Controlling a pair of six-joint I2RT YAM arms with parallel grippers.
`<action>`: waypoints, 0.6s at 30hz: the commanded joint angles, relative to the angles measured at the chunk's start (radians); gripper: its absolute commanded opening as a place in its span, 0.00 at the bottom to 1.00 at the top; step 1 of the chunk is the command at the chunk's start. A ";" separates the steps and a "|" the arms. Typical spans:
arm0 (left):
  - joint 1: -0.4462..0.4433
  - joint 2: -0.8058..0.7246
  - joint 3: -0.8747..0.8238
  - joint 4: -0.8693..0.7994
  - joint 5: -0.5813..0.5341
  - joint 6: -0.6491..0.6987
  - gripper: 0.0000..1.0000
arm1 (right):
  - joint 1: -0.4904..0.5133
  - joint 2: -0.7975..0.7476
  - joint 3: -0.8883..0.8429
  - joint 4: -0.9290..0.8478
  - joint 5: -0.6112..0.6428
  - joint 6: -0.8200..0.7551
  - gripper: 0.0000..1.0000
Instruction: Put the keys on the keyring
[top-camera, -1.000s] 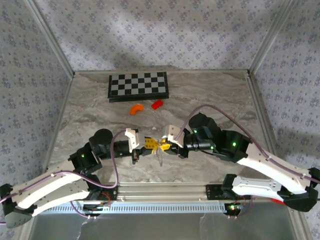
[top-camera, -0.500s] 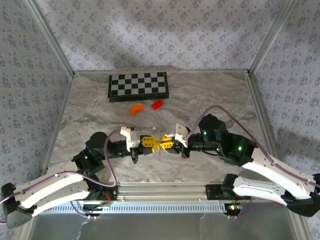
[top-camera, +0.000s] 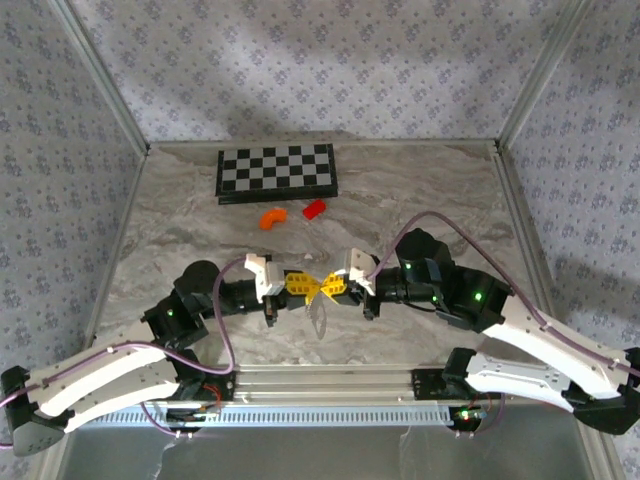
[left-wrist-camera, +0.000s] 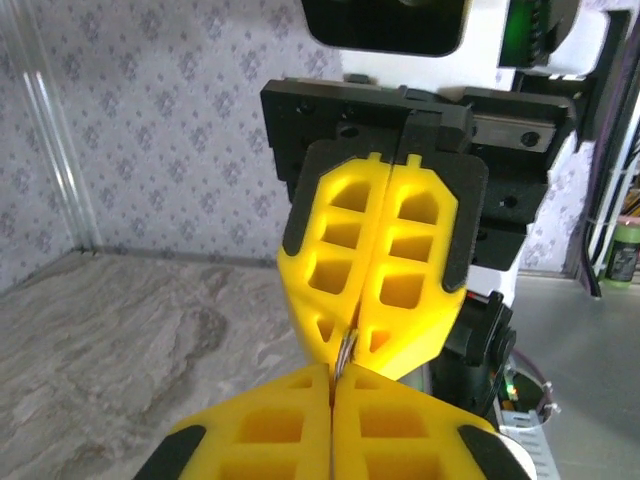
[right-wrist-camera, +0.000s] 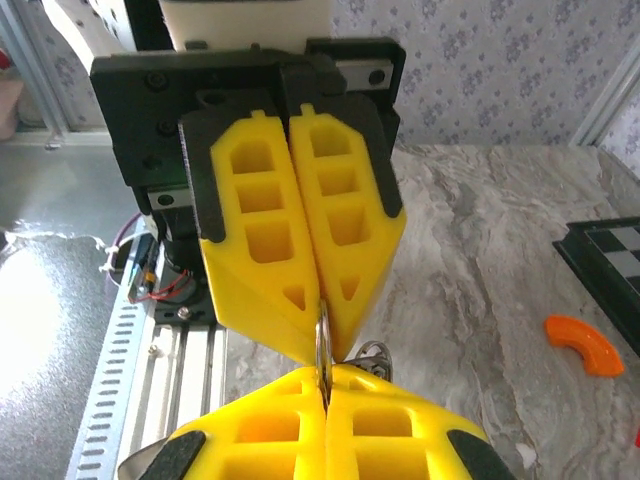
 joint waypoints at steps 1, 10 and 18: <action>-0.002 0.017 0.080 -0.174 -0.038 0.087 0.16 | 0.016 0.036 0.064 -0.101 0.081 -0.049 0.00; -0.003 0.050 0.120 -0.276 -0.060 0.138 0.07 | 0.050 0.121 0.152 -0.268 0.115 -0.111 0.00; -0.002 -0.021 0.080 -0.162 -0.043 0.102 0.00 | 0.048 0.091 0.137 -0.204 0.116 -0.071 0.14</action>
